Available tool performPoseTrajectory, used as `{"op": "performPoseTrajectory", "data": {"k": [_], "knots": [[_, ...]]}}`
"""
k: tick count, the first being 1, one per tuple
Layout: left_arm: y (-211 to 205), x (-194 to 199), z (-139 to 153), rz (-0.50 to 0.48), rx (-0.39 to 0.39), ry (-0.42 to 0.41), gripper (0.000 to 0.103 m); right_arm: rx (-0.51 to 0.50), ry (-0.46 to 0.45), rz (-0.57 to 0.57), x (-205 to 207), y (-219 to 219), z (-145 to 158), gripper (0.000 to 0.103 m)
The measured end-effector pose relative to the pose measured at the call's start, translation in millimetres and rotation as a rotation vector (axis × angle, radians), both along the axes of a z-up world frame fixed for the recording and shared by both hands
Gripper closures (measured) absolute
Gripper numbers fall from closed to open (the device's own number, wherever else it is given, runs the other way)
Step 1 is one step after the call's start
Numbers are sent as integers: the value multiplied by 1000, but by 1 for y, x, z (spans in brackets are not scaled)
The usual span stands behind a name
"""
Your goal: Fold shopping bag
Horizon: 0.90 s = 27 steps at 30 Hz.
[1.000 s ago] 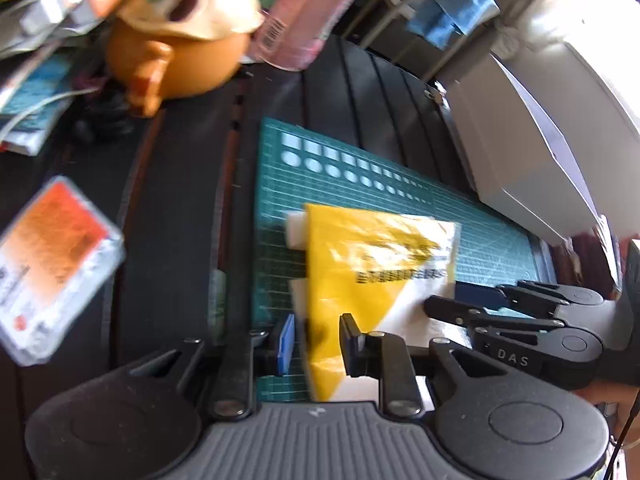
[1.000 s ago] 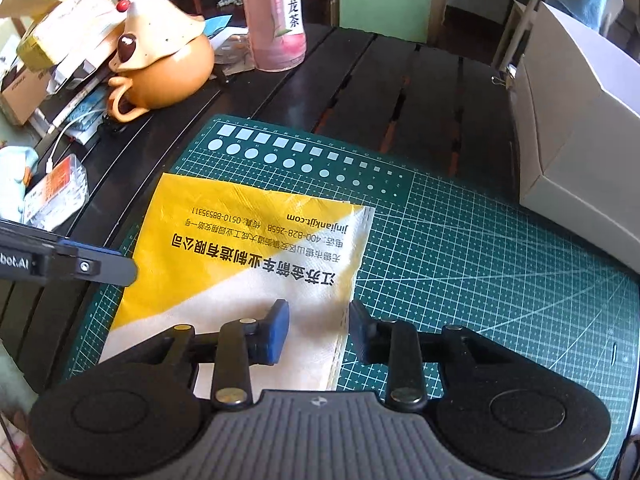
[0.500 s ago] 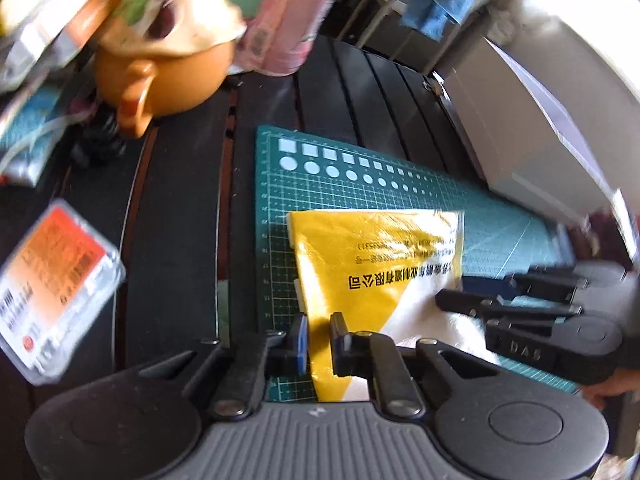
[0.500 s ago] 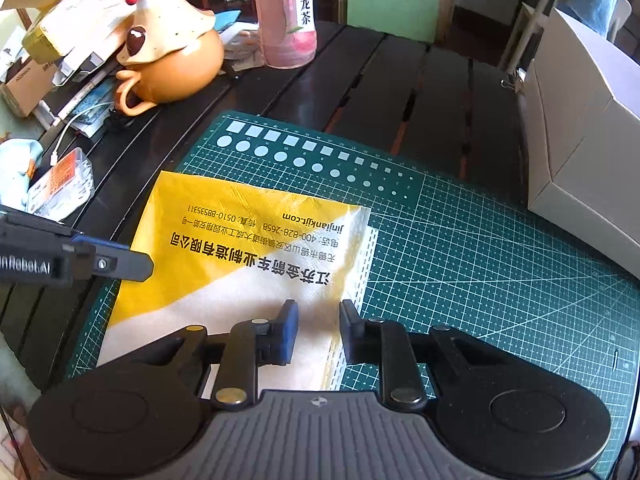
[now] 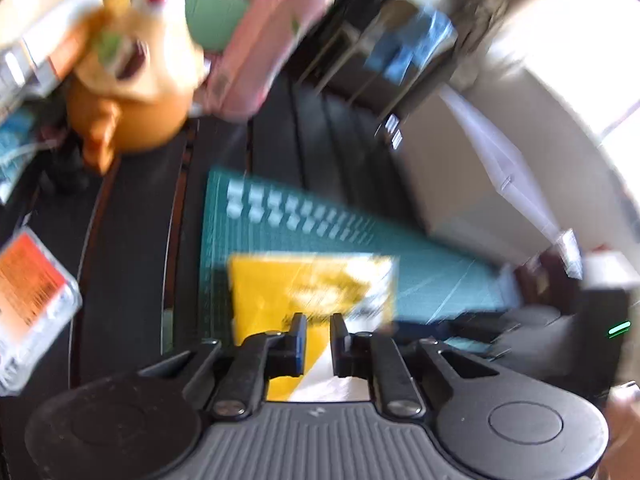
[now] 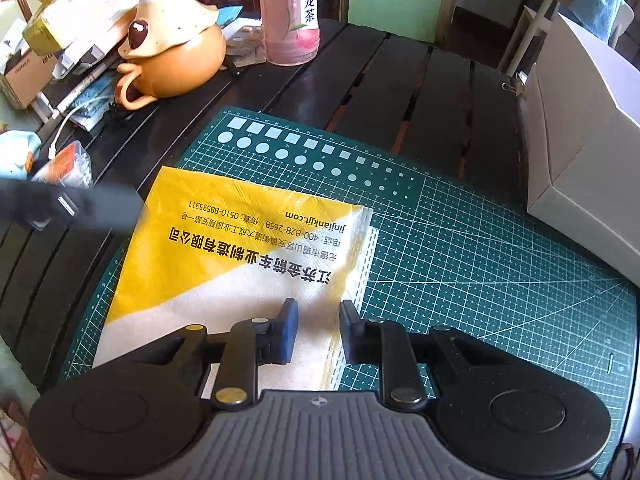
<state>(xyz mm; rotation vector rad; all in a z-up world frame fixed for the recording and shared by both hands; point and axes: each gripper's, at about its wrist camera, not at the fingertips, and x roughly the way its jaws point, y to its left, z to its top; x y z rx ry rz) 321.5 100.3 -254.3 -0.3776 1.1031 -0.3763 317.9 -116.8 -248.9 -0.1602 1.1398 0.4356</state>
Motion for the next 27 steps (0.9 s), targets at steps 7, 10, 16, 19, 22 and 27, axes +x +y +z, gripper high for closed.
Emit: {"op": "performPoseTrajectory", "data": {"k": [7,10,16,19,22,27], "knots": [[13,6,-23,37,-48,76,101,52,-5,-21,-4,-11,1,82],[14,7,-24,40,-50,82,101,123,-54,-88,-1,-17,18,86],[10,6,-20,19,-21,61,102,114,-136,-80,12,2,22,87],[12,6,-21,20,-30,64,102,74,-187,-119,15,0,29,91],[12,7,-21,21,-37,72,102,126,-256,-147,11,-11,42,91],[12,6,-19,17,-37,68,102,290,-209,-35,12,1,37,92]]}}
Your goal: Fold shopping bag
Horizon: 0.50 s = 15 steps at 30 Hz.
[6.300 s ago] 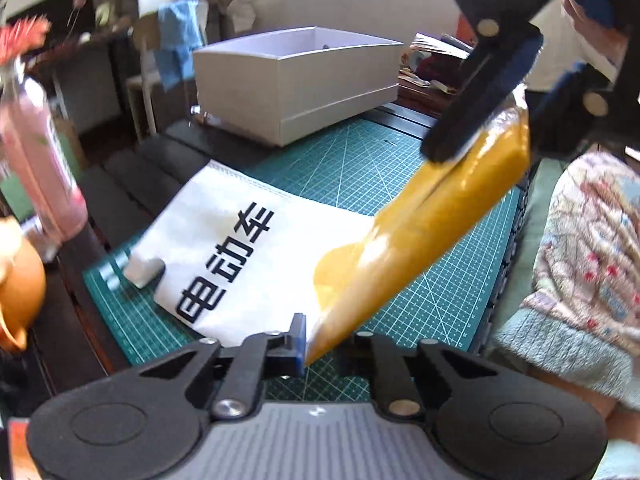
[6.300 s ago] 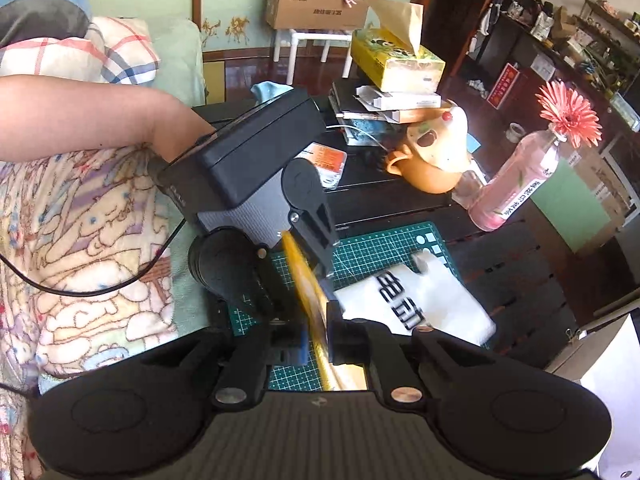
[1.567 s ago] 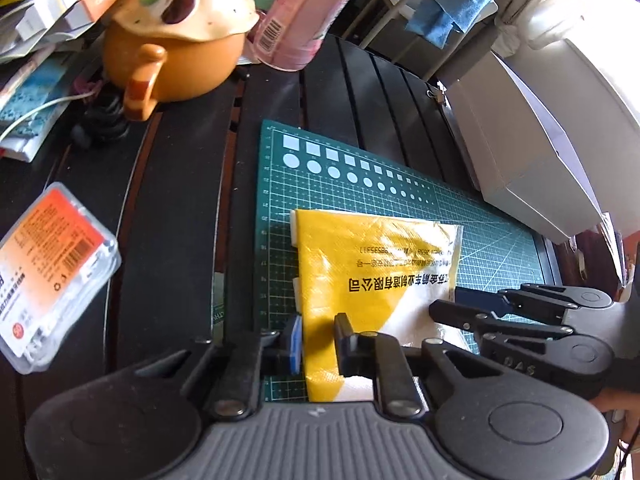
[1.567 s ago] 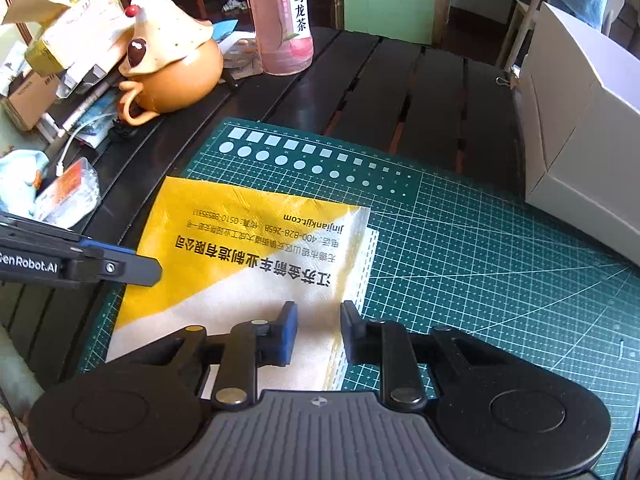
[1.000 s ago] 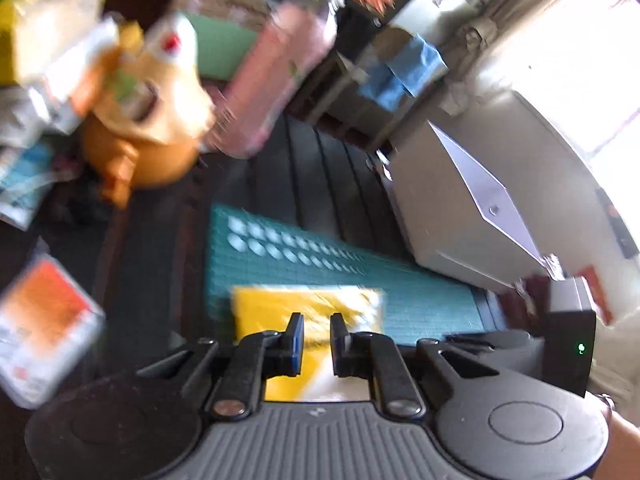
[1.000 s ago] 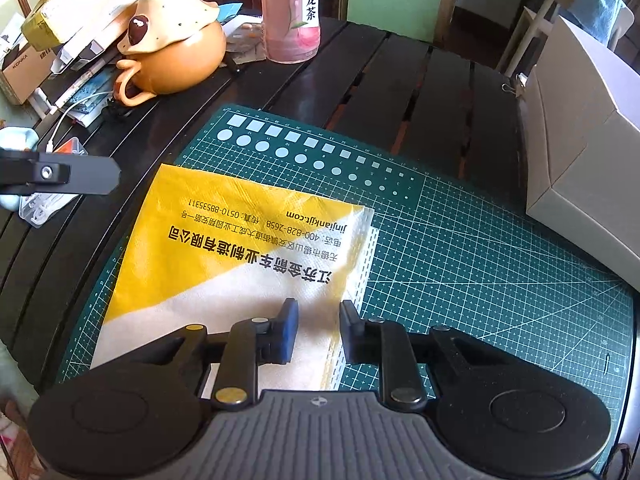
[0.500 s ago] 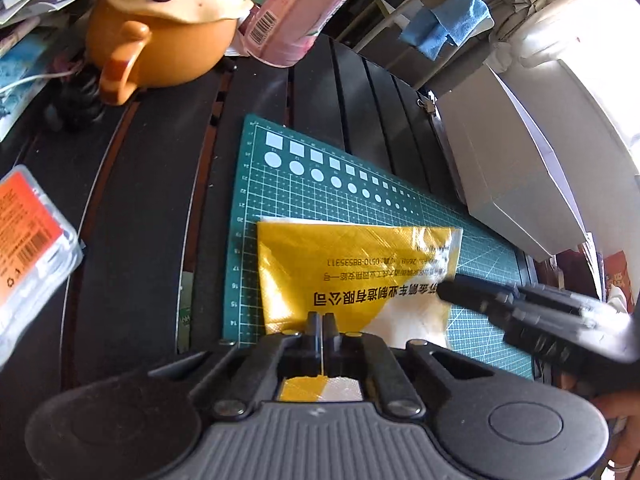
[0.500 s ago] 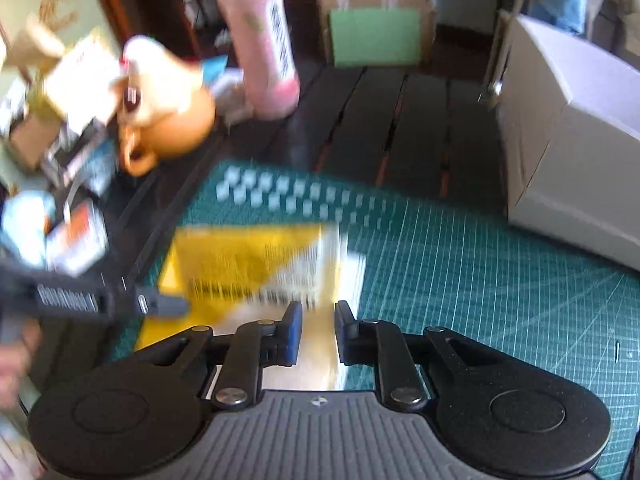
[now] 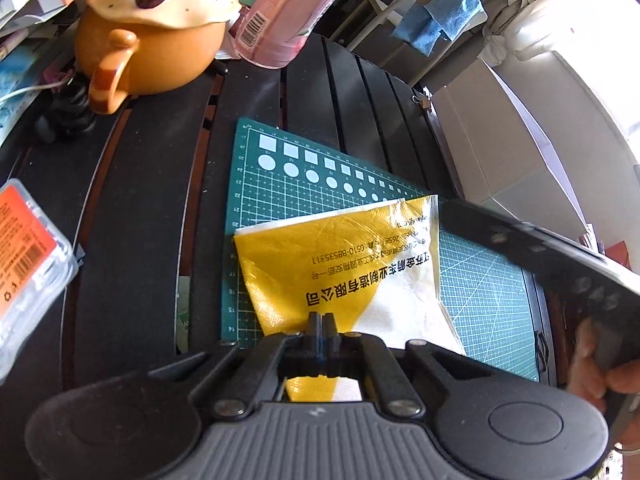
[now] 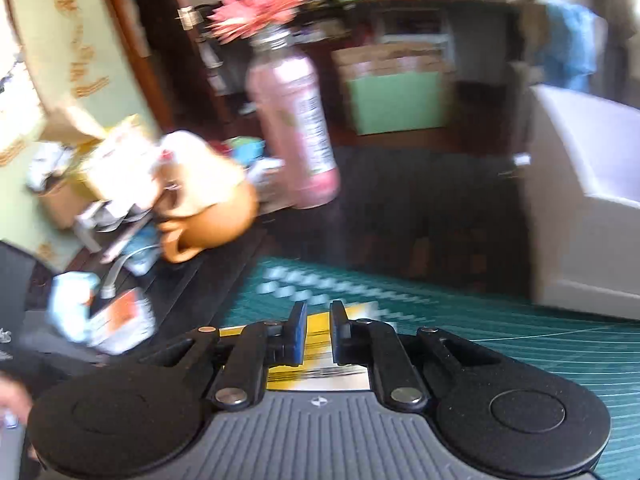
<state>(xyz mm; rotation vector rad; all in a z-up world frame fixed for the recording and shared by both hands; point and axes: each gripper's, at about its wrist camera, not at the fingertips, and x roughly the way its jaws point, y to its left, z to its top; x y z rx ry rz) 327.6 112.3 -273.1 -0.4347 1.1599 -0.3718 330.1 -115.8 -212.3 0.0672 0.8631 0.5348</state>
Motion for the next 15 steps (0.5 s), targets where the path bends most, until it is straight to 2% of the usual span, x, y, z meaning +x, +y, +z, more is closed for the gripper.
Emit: {"op": "performPoseTrajectory", "data": {"k": [2,8,12,15], "knots": [[1,0,0,1,-3,-1,102,-13,9,24,4,10,-9,96],[2,-1,0,2,-8,5,102,-64,51,22,21,28,-43,96],[5,1,-2,10,-30,20,102,-83,21,38,18,32,-52,97],[8,3,-3,17,-47,30,102,-87,2,48,18,29,-54,102]]}}
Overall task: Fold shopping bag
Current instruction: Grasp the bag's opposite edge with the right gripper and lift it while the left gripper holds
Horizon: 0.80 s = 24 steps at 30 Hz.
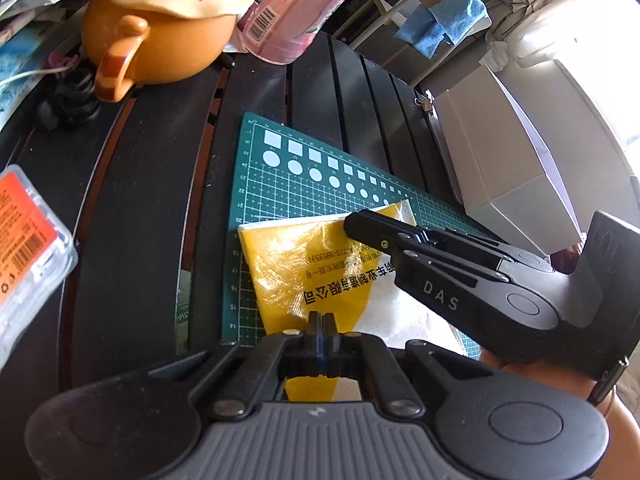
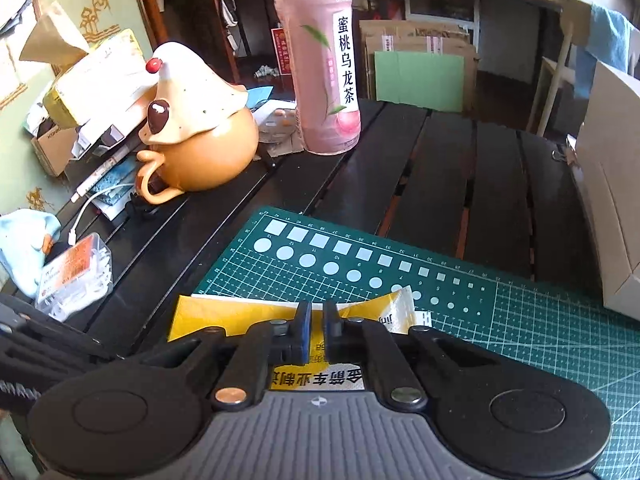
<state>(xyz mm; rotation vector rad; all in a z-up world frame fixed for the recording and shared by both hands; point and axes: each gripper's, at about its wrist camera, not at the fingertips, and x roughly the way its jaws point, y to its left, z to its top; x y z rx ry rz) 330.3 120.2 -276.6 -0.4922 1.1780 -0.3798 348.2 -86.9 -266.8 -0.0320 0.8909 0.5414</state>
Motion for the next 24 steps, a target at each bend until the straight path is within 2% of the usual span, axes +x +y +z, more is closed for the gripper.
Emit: {"op": "performPoseTrajectory", "data": {"k": [4,9,13,15,17,18,20,21,22,24], "knots": [[0,-1,1,3,1,-2,102,-20,0,33,5,-4,1,103],[-4,0,2,-12,14,-15,102,-15,16,12,13,-19,1,103],[0,2,0,-13,-8,-7,101,-63,-22,40,6,-18,14,100],[1,3,0,-12,-15,-1,101,-68,-84,116,-10,-27,34,96],[0,4,0,-14,-13,1,101,-130,-157,227,-31,-31,48,89],[-1,4,0,-17,-9,0,101,-196,-209,313,-48,-32,54,87],[-3,4,1,-22,2,-5,101,-306,-275,458,-76,-32,59,76],[-3,4,1,-25,7,-7,101,-368,-311,549,-94,-32,60,74],[-4,3,2,-29,13,-11,101,-393,-326,582,-101,-31,60,74],[-5,3,2,-32,19,-15,101,-519,-394,729,-136,-28,54,73]]}}
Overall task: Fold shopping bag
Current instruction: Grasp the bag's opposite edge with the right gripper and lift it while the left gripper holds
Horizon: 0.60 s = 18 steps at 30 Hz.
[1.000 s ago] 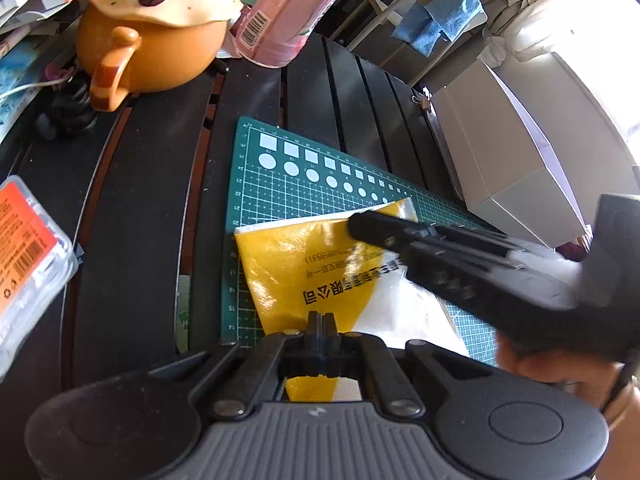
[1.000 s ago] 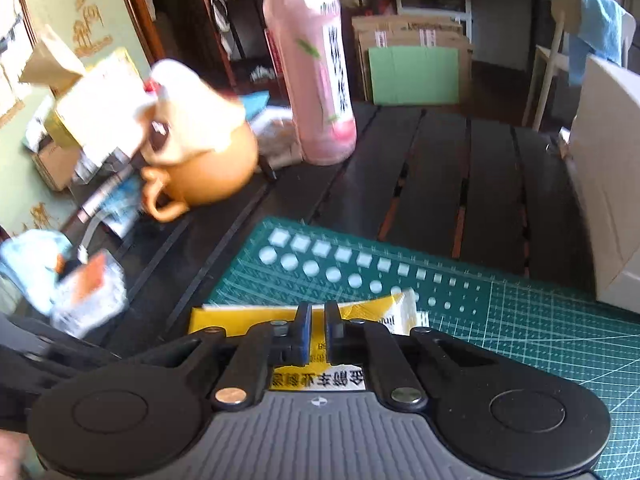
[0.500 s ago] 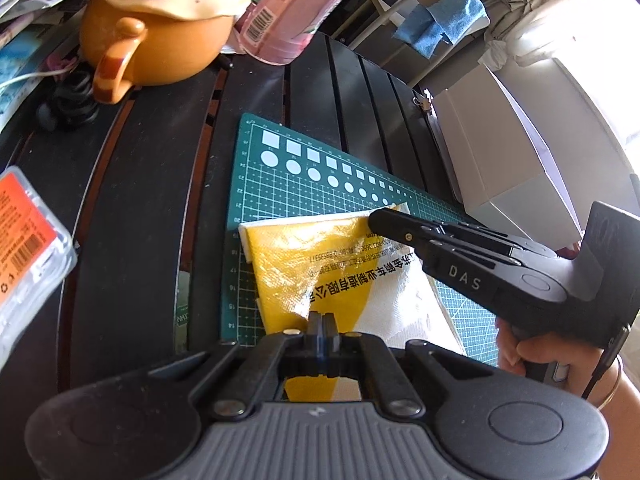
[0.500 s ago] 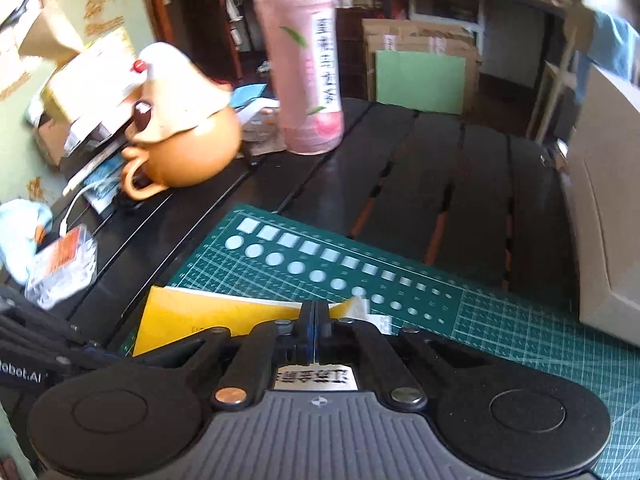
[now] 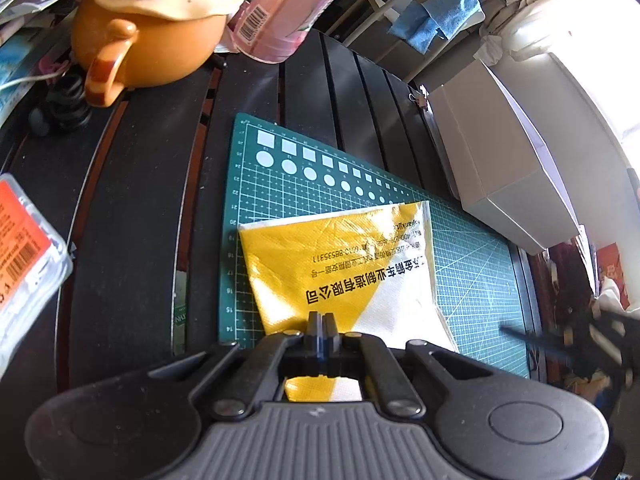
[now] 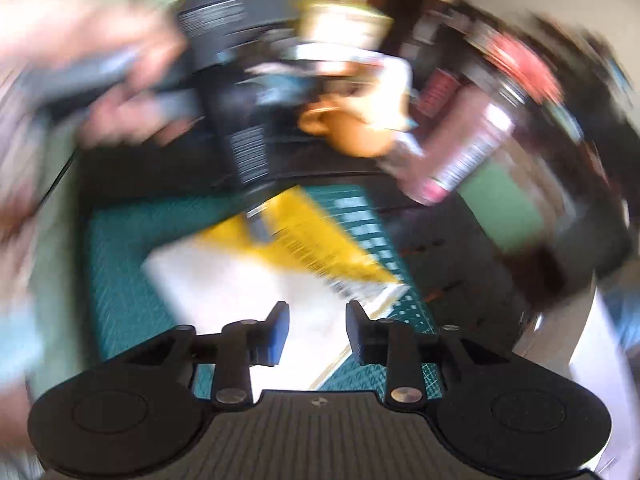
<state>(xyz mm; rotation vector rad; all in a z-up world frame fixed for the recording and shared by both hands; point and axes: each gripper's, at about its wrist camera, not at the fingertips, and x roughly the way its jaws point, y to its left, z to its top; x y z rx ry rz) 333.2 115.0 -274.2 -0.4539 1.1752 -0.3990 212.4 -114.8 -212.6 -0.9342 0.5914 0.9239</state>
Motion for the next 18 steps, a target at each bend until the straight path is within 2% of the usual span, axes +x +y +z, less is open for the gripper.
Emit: {"op": "performPoseTrajectory", "data": {"k": [4,12,18], "knots": [[1,-1,-1,1,-2,1,101,-119,-77,110,-28,10,-13,65],[4,1,-4,7,-31,15,101,-305,-216,253,-52,36,-52,65],[4,2,-5,0,-31,17,101,-359,-294,322,-53,40,-63,65]]}}
